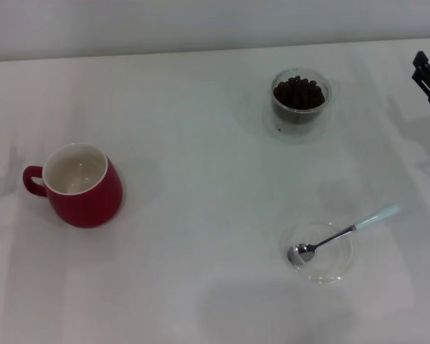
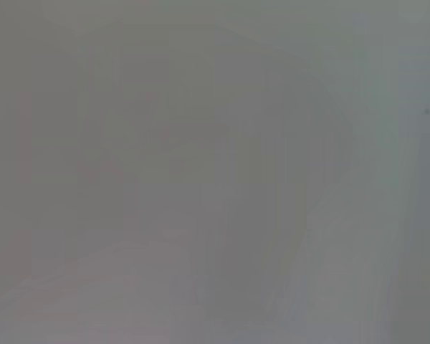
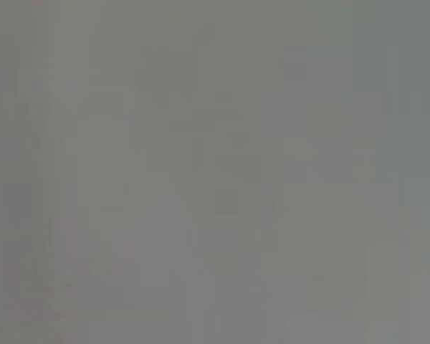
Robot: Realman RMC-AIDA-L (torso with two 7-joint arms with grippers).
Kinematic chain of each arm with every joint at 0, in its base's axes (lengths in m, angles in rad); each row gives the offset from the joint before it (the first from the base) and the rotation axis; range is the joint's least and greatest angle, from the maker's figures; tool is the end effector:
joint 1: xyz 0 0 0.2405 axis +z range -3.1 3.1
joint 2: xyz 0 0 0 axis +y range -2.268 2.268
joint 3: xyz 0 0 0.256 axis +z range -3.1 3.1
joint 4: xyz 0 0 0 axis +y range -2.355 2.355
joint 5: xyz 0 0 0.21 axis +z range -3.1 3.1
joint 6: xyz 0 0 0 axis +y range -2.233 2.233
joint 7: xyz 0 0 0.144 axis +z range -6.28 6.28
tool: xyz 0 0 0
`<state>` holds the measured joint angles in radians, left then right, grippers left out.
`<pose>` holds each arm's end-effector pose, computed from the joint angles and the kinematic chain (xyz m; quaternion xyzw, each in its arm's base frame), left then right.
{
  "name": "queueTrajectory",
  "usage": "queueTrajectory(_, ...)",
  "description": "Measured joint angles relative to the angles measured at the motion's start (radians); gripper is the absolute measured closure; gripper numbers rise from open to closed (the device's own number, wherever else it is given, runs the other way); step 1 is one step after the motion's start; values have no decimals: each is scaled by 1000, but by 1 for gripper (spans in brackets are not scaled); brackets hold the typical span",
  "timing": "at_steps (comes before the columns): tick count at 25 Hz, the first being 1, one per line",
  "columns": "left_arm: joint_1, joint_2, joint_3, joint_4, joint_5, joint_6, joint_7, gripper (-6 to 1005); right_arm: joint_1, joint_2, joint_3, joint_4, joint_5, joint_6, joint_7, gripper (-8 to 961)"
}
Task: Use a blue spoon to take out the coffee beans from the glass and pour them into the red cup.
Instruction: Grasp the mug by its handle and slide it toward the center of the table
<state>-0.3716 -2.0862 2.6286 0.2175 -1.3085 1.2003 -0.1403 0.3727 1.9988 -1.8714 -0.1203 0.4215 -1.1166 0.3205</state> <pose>-0.3448 0.3033 -0.0214 -0.6399 -0.3027 -0.3143 0.6325 0.3792 0.3189 0.0332 -0.6701 0.2792 0.2765 0.6298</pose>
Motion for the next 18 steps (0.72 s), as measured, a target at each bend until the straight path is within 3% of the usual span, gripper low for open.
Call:
queueTrajectory(9, 0, 3, 2, 3, 6, -7, 28, 123, -5, 1, 0, 1, -1, 0, 3, 115)
queueTrajectory(18, 25, 2, 2, 27, 44, 17, 233, 122, 12, 2, 45, -7, 3, 3, 6, 115)
